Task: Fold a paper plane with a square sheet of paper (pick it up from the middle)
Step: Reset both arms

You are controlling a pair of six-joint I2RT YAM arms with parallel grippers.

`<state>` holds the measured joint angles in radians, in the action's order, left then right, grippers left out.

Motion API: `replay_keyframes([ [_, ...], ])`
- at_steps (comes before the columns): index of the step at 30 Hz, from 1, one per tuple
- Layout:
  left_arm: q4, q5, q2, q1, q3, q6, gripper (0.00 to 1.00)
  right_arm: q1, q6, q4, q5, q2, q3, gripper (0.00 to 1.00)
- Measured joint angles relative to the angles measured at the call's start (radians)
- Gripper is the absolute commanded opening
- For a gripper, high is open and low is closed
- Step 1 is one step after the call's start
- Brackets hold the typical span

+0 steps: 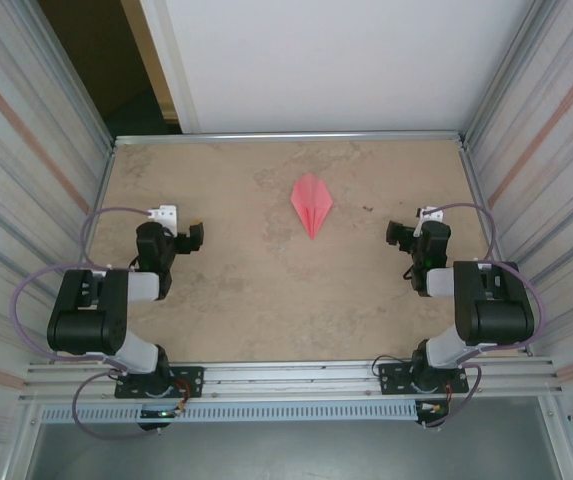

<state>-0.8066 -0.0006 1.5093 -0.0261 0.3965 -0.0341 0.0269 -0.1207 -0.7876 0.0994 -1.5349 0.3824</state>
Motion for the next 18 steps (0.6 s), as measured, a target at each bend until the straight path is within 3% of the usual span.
replay_keyframes([
  [18, 0.025, 0.0, 0.004, -0.002, 0.006, -0.008, 0.99, 0.0, 0.002, 0.0, 0.0, 0.0, 0.0, 0.99],
])
